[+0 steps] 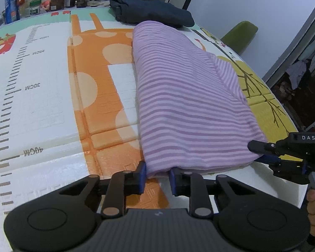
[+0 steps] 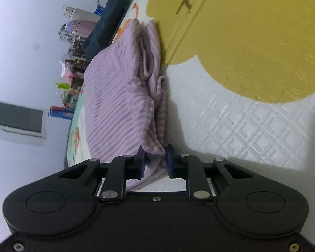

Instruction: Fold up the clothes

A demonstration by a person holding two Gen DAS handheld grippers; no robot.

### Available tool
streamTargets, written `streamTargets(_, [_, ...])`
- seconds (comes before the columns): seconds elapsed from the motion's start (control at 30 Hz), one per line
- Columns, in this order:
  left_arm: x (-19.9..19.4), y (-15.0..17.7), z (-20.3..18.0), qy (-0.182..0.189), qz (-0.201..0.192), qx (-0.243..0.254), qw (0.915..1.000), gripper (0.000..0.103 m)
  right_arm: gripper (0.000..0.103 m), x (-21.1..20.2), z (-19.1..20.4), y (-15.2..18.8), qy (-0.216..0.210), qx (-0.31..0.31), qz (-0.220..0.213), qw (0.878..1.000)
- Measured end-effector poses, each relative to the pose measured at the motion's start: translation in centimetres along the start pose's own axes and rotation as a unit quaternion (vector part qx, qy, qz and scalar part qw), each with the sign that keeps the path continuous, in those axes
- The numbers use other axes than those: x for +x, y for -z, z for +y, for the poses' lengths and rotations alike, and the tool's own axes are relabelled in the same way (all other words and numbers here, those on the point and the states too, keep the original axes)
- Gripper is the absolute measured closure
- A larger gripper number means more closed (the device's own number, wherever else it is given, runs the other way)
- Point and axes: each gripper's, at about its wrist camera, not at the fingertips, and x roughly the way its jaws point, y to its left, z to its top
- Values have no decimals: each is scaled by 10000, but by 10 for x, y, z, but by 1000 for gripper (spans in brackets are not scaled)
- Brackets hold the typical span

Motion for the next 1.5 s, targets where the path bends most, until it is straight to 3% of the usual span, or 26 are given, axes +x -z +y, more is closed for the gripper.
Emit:
streamTargets(0.2, [0,2,-6,-103,-110,94,9998,94,90,-1,12,1,193,-304,-98,9993])
streamTargets(0.47, [0,5,-14,-70,-97,138,9998,95,91,-16,16,1,127,-454,-283,9985])
streamTargets(0.8, [7,10,-41,105,29,-41,9999,95,92,-34,14,-12,398,-632,-434,9963])
streamTargets(1.1, [25,9,-99,-38,59,-146,9999,94,92,-55,-7,-59,392,-798,-389,9953])
streamTargets(1.5, [43,20,-188,-339,89,-467,9983,94,92,-97,-53,-130,347,-1047,26,9939])
